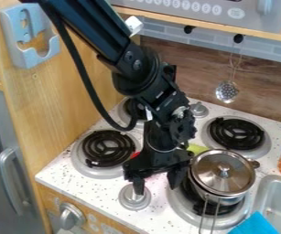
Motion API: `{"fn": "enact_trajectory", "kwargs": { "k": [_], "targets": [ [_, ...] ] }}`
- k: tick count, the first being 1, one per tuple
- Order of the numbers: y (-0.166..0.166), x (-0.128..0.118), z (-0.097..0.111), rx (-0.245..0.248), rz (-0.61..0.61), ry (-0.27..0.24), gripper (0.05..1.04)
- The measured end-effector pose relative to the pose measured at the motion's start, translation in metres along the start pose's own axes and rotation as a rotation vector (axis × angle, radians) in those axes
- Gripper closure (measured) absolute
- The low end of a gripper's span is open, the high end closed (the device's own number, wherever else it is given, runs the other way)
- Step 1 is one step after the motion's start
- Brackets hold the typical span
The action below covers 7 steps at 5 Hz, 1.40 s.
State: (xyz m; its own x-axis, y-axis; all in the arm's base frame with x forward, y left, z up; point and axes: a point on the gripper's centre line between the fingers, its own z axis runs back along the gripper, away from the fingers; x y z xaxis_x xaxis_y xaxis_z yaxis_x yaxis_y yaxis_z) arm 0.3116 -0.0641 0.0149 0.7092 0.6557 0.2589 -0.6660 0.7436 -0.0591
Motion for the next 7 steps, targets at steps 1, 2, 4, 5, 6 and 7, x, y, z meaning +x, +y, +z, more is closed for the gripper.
{"fn": "enact_trajectory", "kwargs": {
  "k": [1, 2, 4, 5, 6, 7],
  "targets": [
    [0.005, -0.004, -0.008, 0.026, -0.002, 0.017, 0.081],
    [0.014, -0.005, -0.01, 0.02, -0.017, 0.006, 0.082],
    [0.021, 0.016, 0.0, -0.017, -0.015, -0.034, 0.081],
    [0.015, 0.033, 0.005, -0.041, -0.015, -0.055, 0.082],
    [0.016, 0.044, 0.003, -0.032, 0.006, -0.061, 0.082],
    [0.021, 0.061, 0.004, -0.03, 0.045, -0.076, 0.082]
  ]
}}
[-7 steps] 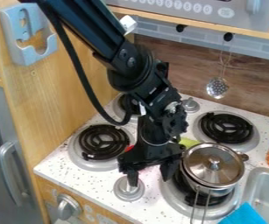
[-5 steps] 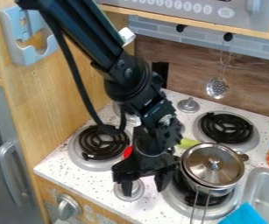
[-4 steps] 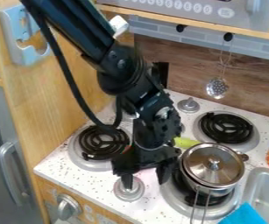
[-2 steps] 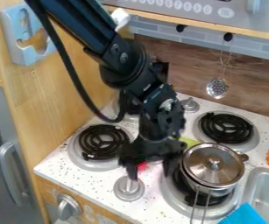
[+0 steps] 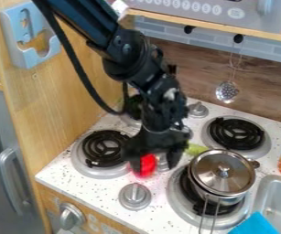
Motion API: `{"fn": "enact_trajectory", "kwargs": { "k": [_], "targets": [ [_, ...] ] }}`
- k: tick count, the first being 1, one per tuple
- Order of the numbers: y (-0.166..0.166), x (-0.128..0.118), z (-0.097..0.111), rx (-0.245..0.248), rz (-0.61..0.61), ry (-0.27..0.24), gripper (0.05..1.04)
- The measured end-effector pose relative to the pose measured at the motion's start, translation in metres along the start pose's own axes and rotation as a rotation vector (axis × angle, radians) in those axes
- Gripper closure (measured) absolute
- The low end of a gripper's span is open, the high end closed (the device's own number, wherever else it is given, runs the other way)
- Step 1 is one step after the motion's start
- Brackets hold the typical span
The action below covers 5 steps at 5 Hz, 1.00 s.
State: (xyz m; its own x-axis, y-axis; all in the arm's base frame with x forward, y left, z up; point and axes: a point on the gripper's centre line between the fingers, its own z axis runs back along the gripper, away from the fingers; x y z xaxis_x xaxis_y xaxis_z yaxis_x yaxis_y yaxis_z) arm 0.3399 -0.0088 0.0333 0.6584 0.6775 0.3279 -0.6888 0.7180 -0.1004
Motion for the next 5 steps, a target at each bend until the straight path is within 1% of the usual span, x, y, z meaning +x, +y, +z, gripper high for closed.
{"fn": "enact_trajectory", "kwargs": {
  "k": [1, 2, 3, 4, 5],
  "targets": [
    [0.006, 0.01, -0.007, 0.016, 0.03, 0.008, 0.082],
    [0.008, 0.016, -0.011, 0.02, 0.034, 0.007, 0.082],
    [0.008, 0.017, -0.023, 0.024, 0.041, 0.025, 0.082],
    [0.006, 0.017, -0.031, 0.009, 0.047, 0.034, 0.082],
    [0.003, 0.017, -0.043, 0.015, 0.065, 0.046, 0.082]
  ]
}}
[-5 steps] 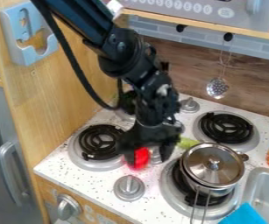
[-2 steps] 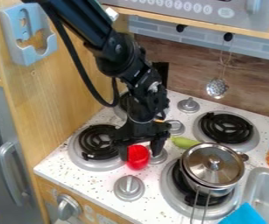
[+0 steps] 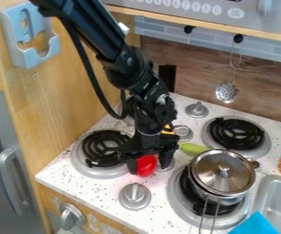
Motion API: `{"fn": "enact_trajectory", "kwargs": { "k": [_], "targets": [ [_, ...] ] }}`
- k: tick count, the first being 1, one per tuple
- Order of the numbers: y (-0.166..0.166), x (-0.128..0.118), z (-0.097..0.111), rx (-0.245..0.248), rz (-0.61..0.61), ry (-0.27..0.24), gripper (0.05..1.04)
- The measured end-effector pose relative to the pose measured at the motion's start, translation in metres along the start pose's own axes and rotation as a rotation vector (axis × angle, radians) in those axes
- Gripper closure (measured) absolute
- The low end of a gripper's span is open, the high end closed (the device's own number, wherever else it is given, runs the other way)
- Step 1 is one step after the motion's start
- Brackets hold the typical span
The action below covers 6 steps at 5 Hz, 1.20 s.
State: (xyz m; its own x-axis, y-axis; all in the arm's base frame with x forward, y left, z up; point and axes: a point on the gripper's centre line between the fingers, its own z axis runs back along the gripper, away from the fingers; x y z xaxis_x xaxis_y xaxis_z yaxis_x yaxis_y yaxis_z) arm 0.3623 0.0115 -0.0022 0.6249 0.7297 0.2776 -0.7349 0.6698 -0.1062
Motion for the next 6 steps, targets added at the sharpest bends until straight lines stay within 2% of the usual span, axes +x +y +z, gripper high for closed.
{"fn": "enact_trajectory", "kwargs": {
  "k": [2, 4, 6],
  "targets": [
    [-0.006, 0.006, -0.012, 0.028, 0.035, 0.01, 0.082],
    [-0.006, 0.011, -0.013, 0.033, 0.089, -0.005, 0.082],
    [0.001, 0.022, -0.015, 0.033, 0.198, -0.043, 0.099]
  ]
}}
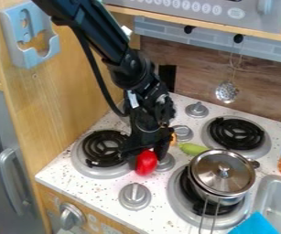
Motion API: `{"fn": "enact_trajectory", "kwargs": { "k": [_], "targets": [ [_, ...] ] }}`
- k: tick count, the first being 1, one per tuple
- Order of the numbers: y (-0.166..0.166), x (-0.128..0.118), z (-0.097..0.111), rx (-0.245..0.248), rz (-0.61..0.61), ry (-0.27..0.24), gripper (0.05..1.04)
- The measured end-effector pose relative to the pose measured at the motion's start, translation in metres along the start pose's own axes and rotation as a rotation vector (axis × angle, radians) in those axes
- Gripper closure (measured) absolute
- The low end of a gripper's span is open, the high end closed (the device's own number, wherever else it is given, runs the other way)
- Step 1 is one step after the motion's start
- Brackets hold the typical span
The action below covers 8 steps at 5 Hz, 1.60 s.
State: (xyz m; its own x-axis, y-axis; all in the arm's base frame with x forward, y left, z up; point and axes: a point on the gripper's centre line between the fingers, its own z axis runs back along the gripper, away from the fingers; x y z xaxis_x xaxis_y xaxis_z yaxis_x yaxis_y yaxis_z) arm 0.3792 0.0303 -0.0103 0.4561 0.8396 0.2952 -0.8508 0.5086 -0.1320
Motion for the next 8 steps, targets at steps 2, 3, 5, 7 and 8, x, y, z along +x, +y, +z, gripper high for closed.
{"fn": "enact_trajectory", "kwargs": {
  "k": [2, 3, 5, 7, 8],
  "targets": [
    [0.011, 0.0, 0.0, 0.052, 0.075, 0.047, 0.289],
    [0.014, -0.002, 0.0, 0.065, 0.07, 0.069, 0.289],
    [-0.003, 0.008, 0.015, 0.022, 0.047, 0.07, 0.289],
    [-0.034, 0.039, 0.04, -0.036, 0.047, -0.002, 0.289],
    [-0.032, 0.054, 0.042, -0.026, 0.046, -0.047, 0.289]
  ]
}}
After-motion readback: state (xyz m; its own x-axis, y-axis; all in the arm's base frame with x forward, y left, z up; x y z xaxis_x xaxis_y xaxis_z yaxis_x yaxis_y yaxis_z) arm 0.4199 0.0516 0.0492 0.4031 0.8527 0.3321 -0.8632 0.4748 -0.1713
